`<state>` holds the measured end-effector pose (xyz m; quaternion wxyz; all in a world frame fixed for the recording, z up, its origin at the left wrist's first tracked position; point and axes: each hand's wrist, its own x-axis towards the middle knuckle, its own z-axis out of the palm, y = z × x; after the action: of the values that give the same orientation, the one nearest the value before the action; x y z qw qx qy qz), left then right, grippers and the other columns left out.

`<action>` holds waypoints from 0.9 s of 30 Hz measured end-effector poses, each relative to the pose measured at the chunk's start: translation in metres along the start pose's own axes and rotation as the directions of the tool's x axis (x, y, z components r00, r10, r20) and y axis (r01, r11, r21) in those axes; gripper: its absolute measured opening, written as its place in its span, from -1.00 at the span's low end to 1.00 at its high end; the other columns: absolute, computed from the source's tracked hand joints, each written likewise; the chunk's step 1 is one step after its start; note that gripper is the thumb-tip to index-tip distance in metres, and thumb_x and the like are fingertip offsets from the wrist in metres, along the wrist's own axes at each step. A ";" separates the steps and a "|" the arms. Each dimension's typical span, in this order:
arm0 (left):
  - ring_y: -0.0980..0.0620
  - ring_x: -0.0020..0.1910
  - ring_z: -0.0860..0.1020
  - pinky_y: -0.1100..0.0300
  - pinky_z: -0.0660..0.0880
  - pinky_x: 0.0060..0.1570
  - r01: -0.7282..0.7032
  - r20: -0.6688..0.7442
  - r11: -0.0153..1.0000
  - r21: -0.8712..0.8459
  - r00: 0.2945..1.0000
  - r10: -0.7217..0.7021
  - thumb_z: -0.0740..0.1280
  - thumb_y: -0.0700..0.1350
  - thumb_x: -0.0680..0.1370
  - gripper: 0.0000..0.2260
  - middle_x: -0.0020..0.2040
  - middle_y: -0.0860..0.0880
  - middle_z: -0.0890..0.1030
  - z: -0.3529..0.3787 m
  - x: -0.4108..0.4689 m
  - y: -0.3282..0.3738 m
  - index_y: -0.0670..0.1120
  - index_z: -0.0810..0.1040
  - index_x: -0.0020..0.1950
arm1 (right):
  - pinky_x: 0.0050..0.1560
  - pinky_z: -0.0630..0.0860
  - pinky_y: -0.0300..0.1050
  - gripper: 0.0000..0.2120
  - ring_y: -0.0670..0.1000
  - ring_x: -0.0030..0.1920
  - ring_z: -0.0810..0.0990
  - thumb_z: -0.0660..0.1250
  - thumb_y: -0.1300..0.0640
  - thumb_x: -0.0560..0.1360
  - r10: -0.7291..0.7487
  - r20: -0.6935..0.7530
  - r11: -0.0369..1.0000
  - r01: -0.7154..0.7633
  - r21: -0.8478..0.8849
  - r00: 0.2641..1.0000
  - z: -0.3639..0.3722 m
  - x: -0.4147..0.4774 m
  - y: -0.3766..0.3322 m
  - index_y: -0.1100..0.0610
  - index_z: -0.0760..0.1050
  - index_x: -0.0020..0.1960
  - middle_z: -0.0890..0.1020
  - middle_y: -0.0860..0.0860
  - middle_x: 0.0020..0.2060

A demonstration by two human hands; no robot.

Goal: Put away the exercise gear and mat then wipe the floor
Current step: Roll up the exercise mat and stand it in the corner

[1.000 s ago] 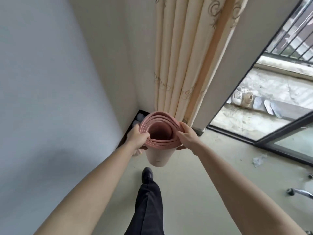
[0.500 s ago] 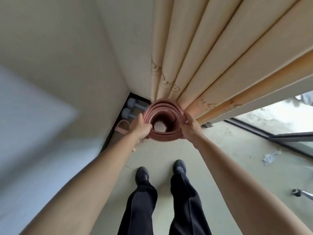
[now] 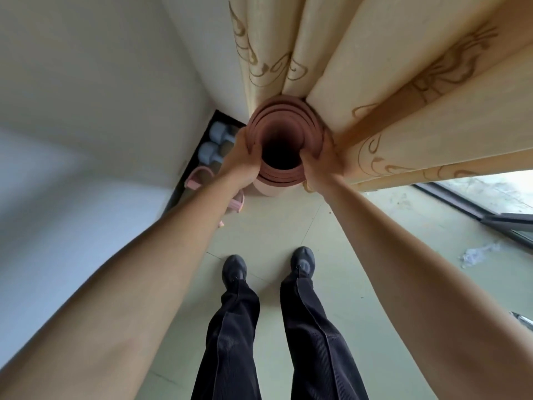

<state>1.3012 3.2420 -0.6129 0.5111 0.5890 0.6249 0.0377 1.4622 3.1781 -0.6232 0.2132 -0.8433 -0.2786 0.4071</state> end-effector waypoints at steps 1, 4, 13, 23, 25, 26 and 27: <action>-0.05 0.06 0.57 0.00 0.52 0.14 0.010 0.005 1.000 0.012 1.000 -0.010 0.09 0.09 0.63 -0.63 0.09 0.02 0.52 0.000 0.000 0.001 0.11 0.23 0.44 | 0.37 0.42 0.04 -0.31 0.20 0.36 0.43 0.20 -0.08 0.59 0.007 0.007 1.000 -0.007 -0.010 1.000 0.000 0.000 0.000 -0.08 -0.05 0.61 0.35 0.06 0.48; 0.04 0.09 0.51 0.13 0.41 0.08 -0.009 -0.018 0.998 0.059 1.000 0.010 0.09 0.07 0.64 -0.68 0.16 0.04 0.53 -0.003 -0.001 0.000 0.06 0.33 0.39 | 0.44 0.35 0.11 -0.29 0.20 0.46 0.34 0.14 -0.19 0.59 -0.025 0.021 0.998 0.027 -0.059 0.999 -0.004 -0.006 0.001 -0.02 -0.06 0.62 0.28 0.08 0.52; -0.19 0.52 0.20 -0.09 0.21 0.46 -0.111 -0.180 0.935 0.338 0.967 0.180 0.11 0.01 0.66 -0.53 0.54 -0.20 0.23 -0.057 -0.085 0.016 -0.13 0.24 0.54 | 0.35 0.37 0.08 -0.48 0.15 0.45 0.31 0.09 -0.09 0.64 -0.429 0.059 0.799 0.410 -0.440 0.901 -0.056 -0.083 -0.039 0.10 0.17 0.53 0.31 0.10 0.47; -0.31 0.52 0.16 -0.24 0.19 0.41 -0.091 -0.462 0.607 0.789 0.565 0.684 0.08 0.09 0.64 -0.47 0.55 -0.29 0.17 -0.274 -0.274 0.134 -0.15 0.23 0.54 | 0.46 0.25 0.12 -0.47 0.21 0.53 0.22 0.10 -0.07 0.67 -0.917 0.032 0.303 0.750 -0.587 0.396 -0.161 -0.236 -0.236 0.11 0.19 0.57 0.18 0.19 0.56; -0.30 0.53 0.15 -0.23 0.17 0.42 -0.016 -0.536 0.612 0.791 0.464 0.705 0.08 0.10 0.65 -0.47 0.55 -0.28 0.15 -0.307 -0.315 0.144 -0.15 0.22 0.55 | 0.49 0.20 0.14 -0.45 0.23 0.56 0.15 0.10 -0.07 0.67 -0.959 0.031 0.205 0.766 -0.609 0.281 -0.168 -0.255 -0.269 0.11 0.13 0.59 0.11 0.22 0.58; -0.30 0.53 0.14 -0.23 0.16 0.43 0.026 -0.571 0.622 0.783 0.428 0.701 0.07 0.10 0.65 -0.46 0.56 -0.28 0.15 -0.319 -0.334 0.146 -0.15 0.21 0.55 | 0.52 0.16 0.15 -0.43 0.23 0.57 0.11 0.09 -0.07 0.67 -0.970 0.042 0.162 0.768 -0.619 0.239 -0.170 -0.262 -0.284 0.11 0.08 0.60 0.06 0.22 0.59; -0.29 0.53 0.13 -0.23 0.14 0.44 0.068 -0.606 0.637 0.768 0.402 0.686 0.06 0.11 0.65 -0.46 0.56 -0.28 0.14 -0.328 -0.352 0.146 -0.15 0.21 0.55 | 0.54 0.12 0.16 -0.41 0.23 0.58 0.07 0.09 -0.08 0.67 -0.978 0.052 0.127 0.768 -0.628 0.204 -0.171 -0.268 -0.297 0.11 0.04 0.61 0.02 0.22 0.59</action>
<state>1.1027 3.1955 -0.1537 -0.1604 0.7418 0.6201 0.1989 1.3740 3.2069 -0.1983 0.2216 -0.5809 -0.7800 -0.0704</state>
